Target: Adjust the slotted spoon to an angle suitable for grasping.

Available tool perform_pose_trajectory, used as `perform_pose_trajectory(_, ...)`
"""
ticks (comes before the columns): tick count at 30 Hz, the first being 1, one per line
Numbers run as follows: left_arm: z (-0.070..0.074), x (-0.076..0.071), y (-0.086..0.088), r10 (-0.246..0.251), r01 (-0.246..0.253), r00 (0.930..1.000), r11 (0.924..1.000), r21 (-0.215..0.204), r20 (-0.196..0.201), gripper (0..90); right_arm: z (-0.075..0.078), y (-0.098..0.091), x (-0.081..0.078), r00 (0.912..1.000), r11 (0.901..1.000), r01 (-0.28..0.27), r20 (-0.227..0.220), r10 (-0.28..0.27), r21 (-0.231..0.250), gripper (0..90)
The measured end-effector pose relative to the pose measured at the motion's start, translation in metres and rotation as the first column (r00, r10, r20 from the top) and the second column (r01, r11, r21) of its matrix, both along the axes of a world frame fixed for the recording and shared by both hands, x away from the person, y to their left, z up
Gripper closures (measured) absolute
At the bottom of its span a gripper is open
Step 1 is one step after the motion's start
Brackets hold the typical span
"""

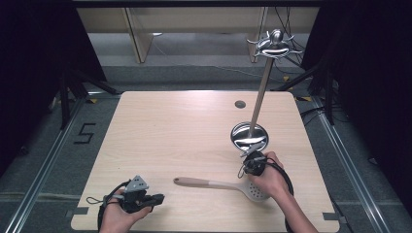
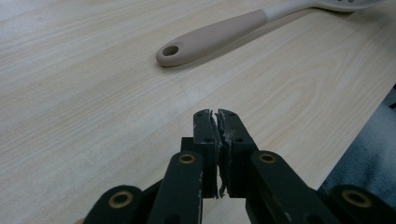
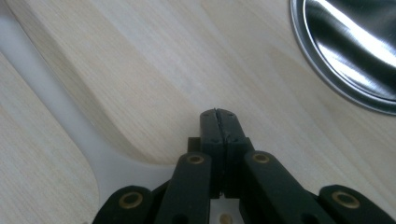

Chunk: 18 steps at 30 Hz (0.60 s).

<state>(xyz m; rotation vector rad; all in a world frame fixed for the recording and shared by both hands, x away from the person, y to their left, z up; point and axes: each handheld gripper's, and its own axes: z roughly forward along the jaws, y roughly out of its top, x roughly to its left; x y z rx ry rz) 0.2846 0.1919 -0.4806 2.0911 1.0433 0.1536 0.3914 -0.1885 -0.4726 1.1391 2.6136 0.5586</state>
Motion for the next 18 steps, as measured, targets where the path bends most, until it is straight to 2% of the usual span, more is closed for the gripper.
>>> perform_pose_trajectory(3,-0.001,-0.001,-0.001,0.013,-0.013,0.9999,0.9999,-0.002,-0.006,85.1,-0.001,0.000,-0.002,1.0000,0.9998,-0.002,-0.009,0.002,-0.019,90.0)
perform_pose_trajectory(5,-0.001,-0.001,-0.002,-0.002,0.002,1.0000,0.9999,-0.013,-0.003,84.9,-0.001,0.000,-0.003,1.0000,0.9995,-0.004,-0.006,0.003,-0.032,90.0)
perform_pose_trajectory(6,-0.001,-0.001,-0.002,-0.002,0.002,1.0000,1.0000,-0.009,-0.006,84.8,-0.001,0.001,-0.004,0.9998,0.9989,-0.004,-0.019,0.003,-0.046,90.0)
perform_pose_trajectory(7,-0.001,0.000,-0.001,0.002,-0.002,1.0000,1.0000,0.008,-0.004,84.7,0.000,0.002,-0.005,0.9996,0.9975,-0.024,-0.017,0.023,-0.066,90.0)
perform_pose_trajectory(9,-0.001,-0.002,-0.002,0.004,-0.005,0.9999,0.9999,-0.014,-0.011,84.6,0.001,0.003,-0.007,0.9991,0.9958,-0.032,-0.031,0.030,-0.086,90.0)
perform_pose_trajectory(10,-0.001,-0.002,-0.002,0.000,0.000,1.0000,0.9999,-0.012,-0.003,84.5,0.001,0.002,-0.008,0.9984,0.9941,-0.045,-0.037,0.041,-0.099,90.0)
perform_pose_trajectory(13,-0.001,-0.002,-0.001,-0.002,0.002,1.0000,0.9999,-0.016,-0.007,84.4,0.002,0.002,-0.015,0.9977,0.9920,-0.040,-0.059,0.033,-0.119,90.0)
perform_pose_trajectory(15,0.000,-0.002,0.001,-0.007,0.007,1.0000,1.0000,-0.004,-0.005,84.3,0.002,-0.001,-0.020,0.9972,0.9918,-0.034,-0.070,0.026,-0.123,90.0)
perform_pose_trajectory(18,0.000,-0.003,0.000,0.005,-0.005,1.0000,0.9999,-0.014,-0.007,84.1,0.002,-0.009,-0.027,0.9968,0.9885,-0.034,-0.077,0.023,-0.147,90.0)
